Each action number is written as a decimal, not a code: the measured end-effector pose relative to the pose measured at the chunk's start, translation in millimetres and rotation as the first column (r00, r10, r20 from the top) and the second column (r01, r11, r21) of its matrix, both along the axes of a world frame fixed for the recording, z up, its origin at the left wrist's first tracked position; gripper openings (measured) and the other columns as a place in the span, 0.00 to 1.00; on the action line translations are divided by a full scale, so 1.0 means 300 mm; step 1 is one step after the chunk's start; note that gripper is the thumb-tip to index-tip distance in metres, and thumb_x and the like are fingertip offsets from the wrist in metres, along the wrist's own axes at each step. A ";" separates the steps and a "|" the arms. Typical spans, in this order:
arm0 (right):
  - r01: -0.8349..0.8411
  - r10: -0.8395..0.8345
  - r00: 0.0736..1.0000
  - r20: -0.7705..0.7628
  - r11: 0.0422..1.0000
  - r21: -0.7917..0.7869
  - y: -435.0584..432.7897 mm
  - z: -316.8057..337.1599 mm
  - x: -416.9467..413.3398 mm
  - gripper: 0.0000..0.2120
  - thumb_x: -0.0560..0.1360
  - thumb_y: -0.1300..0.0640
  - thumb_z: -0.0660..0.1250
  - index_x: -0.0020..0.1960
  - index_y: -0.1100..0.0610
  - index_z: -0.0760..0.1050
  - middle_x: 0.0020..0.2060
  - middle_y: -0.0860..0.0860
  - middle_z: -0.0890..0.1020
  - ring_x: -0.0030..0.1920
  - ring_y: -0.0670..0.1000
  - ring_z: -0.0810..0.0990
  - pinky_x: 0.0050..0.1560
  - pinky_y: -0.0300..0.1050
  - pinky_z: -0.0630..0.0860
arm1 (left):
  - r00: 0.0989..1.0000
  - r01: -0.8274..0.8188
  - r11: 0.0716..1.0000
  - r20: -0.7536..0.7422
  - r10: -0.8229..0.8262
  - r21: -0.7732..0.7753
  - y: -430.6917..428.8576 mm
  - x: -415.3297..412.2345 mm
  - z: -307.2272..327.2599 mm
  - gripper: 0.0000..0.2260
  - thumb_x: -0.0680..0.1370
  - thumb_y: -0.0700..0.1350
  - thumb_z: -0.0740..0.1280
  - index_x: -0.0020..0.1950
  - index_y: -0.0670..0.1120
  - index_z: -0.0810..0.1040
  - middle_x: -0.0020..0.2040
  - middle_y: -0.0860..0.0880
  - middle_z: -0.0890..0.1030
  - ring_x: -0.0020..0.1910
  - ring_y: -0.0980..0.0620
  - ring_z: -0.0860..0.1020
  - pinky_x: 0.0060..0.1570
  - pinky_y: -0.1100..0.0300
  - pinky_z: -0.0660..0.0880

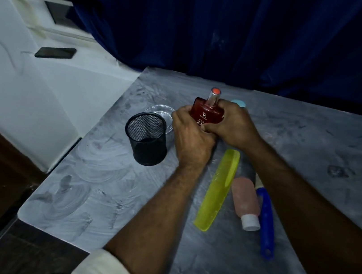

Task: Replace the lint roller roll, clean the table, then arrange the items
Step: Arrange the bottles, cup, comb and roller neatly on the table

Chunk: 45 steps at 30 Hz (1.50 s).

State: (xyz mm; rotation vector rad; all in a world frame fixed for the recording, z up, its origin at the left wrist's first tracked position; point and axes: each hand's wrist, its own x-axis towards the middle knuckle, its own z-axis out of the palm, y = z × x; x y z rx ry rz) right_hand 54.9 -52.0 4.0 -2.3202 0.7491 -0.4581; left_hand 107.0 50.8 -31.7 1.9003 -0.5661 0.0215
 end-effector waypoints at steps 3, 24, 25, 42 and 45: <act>-0.012 0.012 1.000 -0.016 1.000 -0.002 -0.007 -0.006 0.012 0.30 0.66 0.56 0.81 0.67 0.54 0.77 0.57 0.51 0.85 0.57 0.50 0.82 0.62 0.49 0.78 | 1.000 0.016 1.000 -0.009 -0.016 0.011 0.001 -0.004 -0.011 0.30 0.67 0.38 0.75 0.68 0.38 0.71 0.64 0.41 0.73 0.62 0.42 0.76 0.63 0.46 0.77; -0.037 0.031 0.998 -0.048 0.990 -0.135 -0.013 -0.039 0.045 0.29 0.70 0.59 0.78 0.68 0.55 0.73 0.59 0.54 0.83 0.57 0.51 0.81 0.56 0.44 0.76 | 0.992 0.088 0.996 -0.091 -0.086 0.019 0.018 0.014 -0.047 0.37 0.71 0.38 0.77 0.77 0.43 0.67 0.69 0.44 0.70 0.66 0.47 0.76 0.64 0.48 0.80; -0.035 0.028 0.998 -0.053 0.989 -0.142 -0.011 -0.039 0.045 0.29 0.70 0.59 0.78 0.68 0.55 0.73 0.59 0.54 0.83 0.58 0.52 0.81 0.57 0.45 0.77 | 0.992 0.089 0.996 -0.089 -0.087 0.021 0.020 0.014 -0.045 0.37 0.71 0.37 0.77 0.77 0.43 0.67 0.69 0.44 0.70 0.66 0.47 0.75 0.64 0.48 0.79; -0.023 0.012 0.997 -0.075 0.989 -0.149 -0.004 -0.035 0.039 0.30 0.70 0.58 0.78 0.69 0.55 0.72 0.60 0.54 0.83 0.59 0.53 0.81 0.57 0.44 0.76 | 0.995 0.085 0.995 -0.061 -0.082 0.045 0.021 0.003 -0.035 0.35 0.72 0.41 0.76 0.78 0.42 0.67 0.68 0.42 0.70 0.66 0.45 0.75 0.63 0.48 0.79; -0.023 0.013 0.997 -0.075 0.991 -0.134 -0.002 -0.031 0.038 0.30 0.70 0.58 0.78 0.69 0.55 0.72 0.60 0.54 0.83 0.59 0.53 0.81 0.55 0.42 0.74 | 0.995 0.088 0.995 -0.056 -0.085 0.046 0.022 0.003 -0.034 0.36 0.73 0.42 0.76 0.78 0.42 0.67 0.69 0.42 0.70 0.67 0.45 0.75 0.64 0.48 0.79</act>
